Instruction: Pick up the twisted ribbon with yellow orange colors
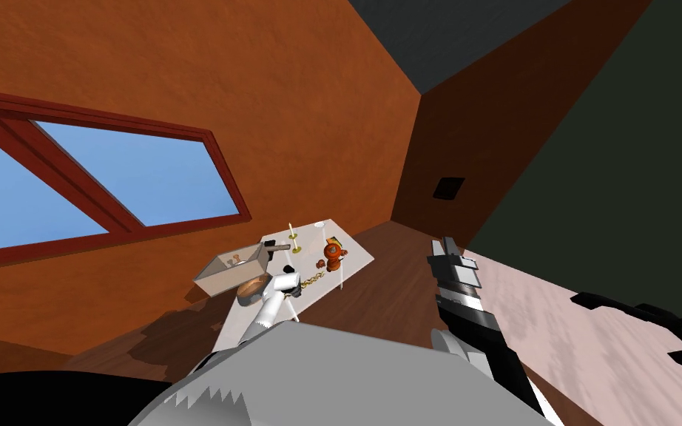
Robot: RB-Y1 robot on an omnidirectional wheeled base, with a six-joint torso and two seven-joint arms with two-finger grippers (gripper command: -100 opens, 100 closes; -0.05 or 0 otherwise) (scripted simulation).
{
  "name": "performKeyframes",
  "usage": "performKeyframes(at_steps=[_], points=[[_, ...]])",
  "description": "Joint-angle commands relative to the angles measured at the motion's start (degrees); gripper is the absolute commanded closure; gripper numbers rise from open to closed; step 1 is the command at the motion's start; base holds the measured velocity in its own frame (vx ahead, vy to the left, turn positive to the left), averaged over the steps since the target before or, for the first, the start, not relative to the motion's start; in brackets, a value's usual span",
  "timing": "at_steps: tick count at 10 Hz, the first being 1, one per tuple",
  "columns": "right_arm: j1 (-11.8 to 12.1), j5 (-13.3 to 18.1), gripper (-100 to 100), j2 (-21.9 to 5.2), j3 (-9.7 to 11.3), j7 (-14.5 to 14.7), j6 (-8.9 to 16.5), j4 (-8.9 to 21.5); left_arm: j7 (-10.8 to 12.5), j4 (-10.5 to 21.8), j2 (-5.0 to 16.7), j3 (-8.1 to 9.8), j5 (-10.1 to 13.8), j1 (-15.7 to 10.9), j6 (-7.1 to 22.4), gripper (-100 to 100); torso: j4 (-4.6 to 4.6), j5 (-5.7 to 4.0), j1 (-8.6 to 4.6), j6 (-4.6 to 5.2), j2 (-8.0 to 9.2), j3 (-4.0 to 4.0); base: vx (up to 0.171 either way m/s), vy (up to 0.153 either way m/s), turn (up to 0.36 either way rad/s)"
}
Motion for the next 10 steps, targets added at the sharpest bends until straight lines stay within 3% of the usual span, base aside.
performKeyframes(at_steps=[1,2,6,7,8,10], points=[[0.00,0.00,0,0.00,0.00,0.00,0.00,0.00,0.00,0.00,0.00,0.00,0.00,0.00,0.00,-100,0.00,0.00,0.00,0.00,0.00,0.00,0.021,0.003,0.002],[0.00,0.00,0,0.00,0.00,0.00,0.00,0.00,0.00,0.05,-0.02,-0.02,-0.01,0.02,-0.18,100,0.02,-0.01,-0.02,0.00,0.08,0.04,0.000,0.000,0.000],[-0.01,0.00,0,0.00,0.00,0.00,0.00,0.00,0.03,0.05,-0.02,0.00,0.00,0.02,-0.10,100,0.03,0.03,0.02,0.03,0.15,0.08,0.000,0.000,0.000],[-0.01,0.00,0,0.00,0.00,0.00,0.00,0.00,0.04,0.05,-0.02,0.01,0.00,0.02,-0.08,0,0.02,0.03,0.03,0.03,0.14,0.08,0.000,0.000,0.000],[-0.01,0.00,0,0.00,0.00,0.00,0.00,0.00,0.06,-1.49,0.26,0.21,0.13,-0.11,1.69,100,0.02,0.04,0.04,0.03,0.14,0.07,-0.038,-0.009,-0.032],[-0.01,0.00,0,0.00,0.00,0.00,0.00,0.00,0.24,-3.21,0.45,0.40,0.14,-0.27,3.71,100,0.09,0.00,-0.03,0.04,0.35,0.21,-0.059,-0.018,-0.022]])
